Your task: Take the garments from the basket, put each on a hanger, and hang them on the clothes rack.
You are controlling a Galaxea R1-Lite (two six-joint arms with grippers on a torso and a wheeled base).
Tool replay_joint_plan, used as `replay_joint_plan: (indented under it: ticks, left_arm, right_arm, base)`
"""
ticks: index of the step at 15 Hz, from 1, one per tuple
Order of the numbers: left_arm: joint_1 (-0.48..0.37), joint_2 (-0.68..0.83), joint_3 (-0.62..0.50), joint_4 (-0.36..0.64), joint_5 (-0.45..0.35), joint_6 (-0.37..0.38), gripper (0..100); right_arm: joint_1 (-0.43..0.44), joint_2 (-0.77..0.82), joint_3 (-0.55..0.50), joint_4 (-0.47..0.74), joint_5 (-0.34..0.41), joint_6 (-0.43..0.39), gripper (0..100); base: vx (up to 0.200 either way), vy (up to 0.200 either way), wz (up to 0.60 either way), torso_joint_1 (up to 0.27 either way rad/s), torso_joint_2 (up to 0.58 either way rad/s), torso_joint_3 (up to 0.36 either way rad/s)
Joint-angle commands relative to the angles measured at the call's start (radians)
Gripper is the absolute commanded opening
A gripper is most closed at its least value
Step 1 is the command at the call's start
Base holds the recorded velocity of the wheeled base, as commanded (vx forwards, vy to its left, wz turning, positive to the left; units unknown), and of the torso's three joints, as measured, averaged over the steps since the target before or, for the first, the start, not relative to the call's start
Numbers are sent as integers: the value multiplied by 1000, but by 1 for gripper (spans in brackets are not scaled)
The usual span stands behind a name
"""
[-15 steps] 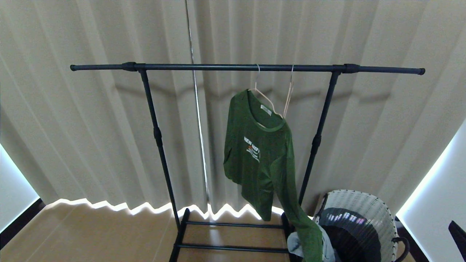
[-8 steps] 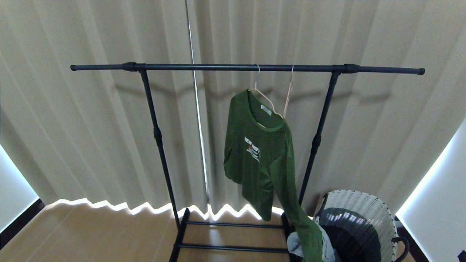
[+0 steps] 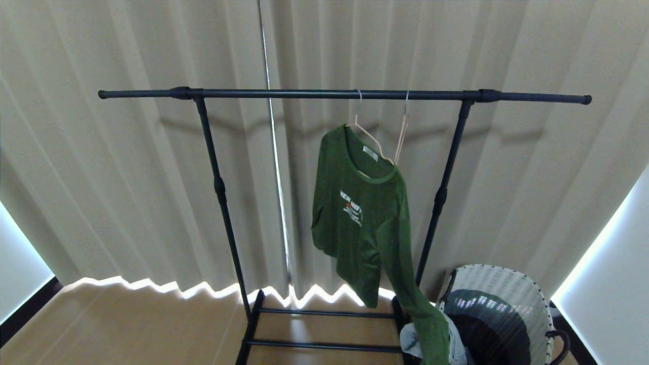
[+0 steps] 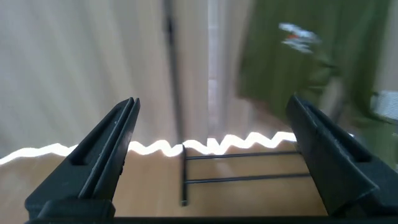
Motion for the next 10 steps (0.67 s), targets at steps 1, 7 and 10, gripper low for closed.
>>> replay_joint_plan:
  ticks: [1,7,10]
  left_arm:
    - [0,-1,0,2,-3,-2,100]
    - [0,-1,0,2,3,-6,100]
    - [0,-1,0,2,5,-6,100]
  right_arm:
    - [0,-13,0,-1,4,-1,100]
    - [0,-13,0,-1,5,2,100]
    - [0,-13,0,-1,2,5,100]
  base:
    - [0,0,0,0,0,0]
    - [0,0,0,0,0,0]
    - [0,0,0,-65,163,91]
